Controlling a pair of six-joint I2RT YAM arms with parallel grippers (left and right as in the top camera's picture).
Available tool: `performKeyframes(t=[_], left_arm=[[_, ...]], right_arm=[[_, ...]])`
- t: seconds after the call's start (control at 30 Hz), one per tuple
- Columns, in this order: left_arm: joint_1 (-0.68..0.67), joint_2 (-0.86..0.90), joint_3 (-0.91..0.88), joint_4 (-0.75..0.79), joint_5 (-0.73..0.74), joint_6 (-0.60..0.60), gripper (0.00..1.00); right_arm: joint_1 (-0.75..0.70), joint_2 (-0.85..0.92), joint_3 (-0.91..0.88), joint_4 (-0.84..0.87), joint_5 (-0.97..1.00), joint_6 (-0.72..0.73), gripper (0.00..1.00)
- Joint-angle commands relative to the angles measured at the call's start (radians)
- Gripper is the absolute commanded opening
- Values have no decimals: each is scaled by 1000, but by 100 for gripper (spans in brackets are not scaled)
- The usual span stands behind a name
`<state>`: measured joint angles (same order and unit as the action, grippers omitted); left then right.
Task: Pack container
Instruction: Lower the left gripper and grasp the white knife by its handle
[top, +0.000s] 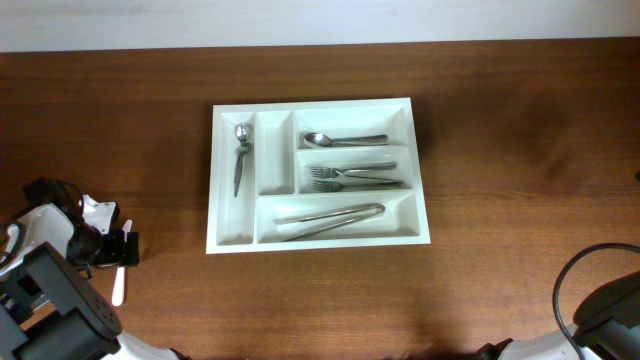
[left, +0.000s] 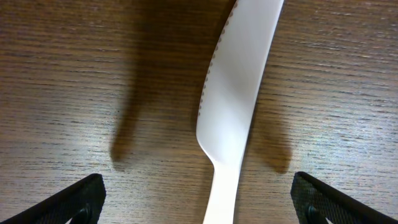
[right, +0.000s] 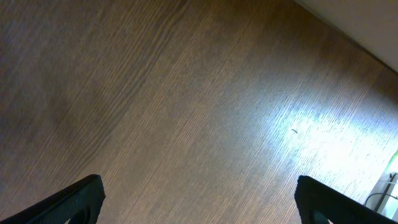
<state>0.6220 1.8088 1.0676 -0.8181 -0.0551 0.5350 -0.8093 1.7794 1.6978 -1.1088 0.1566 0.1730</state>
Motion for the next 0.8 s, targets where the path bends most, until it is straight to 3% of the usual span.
performKeyframes(t=[0.0,0.63,0.77], left_arm=[[-5,18,-7,2,35,19,97],[-5,28,-7,3,34,20,97],[-5,30,-7,2,34,20,89]], right_arm=[[-3,1,-8,2,5,3,99],[-3,1,-8,2,5,3,99],[-3,1,-8,2,5,3,99]])
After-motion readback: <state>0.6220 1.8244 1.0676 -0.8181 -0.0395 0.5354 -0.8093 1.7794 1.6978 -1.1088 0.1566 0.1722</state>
